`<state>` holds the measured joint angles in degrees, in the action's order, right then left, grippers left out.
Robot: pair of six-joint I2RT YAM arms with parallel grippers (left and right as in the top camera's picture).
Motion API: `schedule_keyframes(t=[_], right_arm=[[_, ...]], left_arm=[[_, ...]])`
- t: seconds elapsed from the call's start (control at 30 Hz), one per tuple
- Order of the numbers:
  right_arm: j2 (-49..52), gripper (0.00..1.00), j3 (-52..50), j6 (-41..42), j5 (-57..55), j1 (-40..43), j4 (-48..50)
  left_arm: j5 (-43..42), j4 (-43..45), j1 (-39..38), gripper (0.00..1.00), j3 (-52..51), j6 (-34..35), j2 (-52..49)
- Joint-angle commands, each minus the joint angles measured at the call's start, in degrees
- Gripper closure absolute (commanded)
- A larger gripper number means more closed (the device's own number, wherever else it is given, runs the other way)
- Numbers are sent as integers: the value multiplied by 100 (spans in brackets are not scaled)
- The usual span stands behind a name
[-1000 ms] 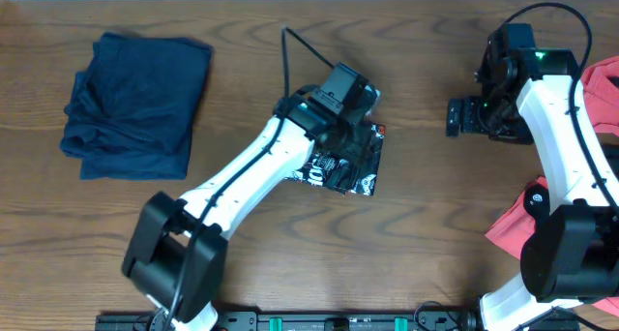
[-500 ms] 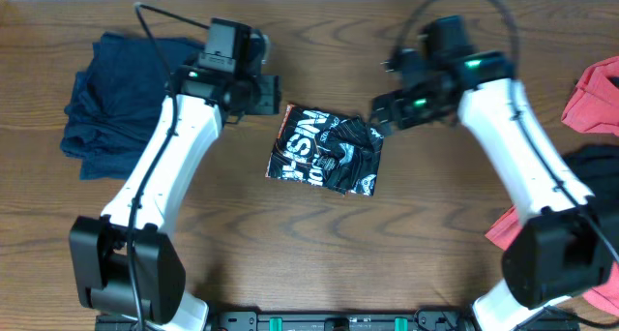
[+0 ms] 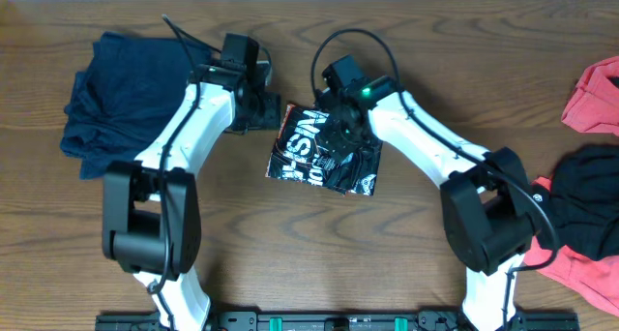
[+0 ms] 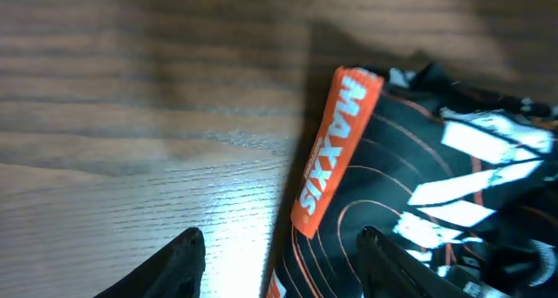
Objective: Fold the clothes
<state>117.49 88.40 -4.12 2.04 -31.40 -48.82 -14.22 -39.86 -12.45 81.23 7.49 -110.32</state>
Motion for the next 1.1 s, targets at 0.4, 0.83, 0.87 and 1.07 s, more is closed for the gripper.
schedule_keyframes(t=[0.4,0.83,0.87,1.07], right_arm=[[59,94,31,2347,-1961,573,-577],[-4,74,33,2385,-1862,1274,-1080],[-63,74,33,2396,-1834,1311,-1078],[-645,74,44,1567,-26,1283,-855]], left_arm=[[-162,72,-317,42,-44,7,-946],[-160,133,-319,42,-44,7,-1106],[-160,133,-317,43,-44,7,-1106],[-160,136,-317,43,-44,7,-1106]])
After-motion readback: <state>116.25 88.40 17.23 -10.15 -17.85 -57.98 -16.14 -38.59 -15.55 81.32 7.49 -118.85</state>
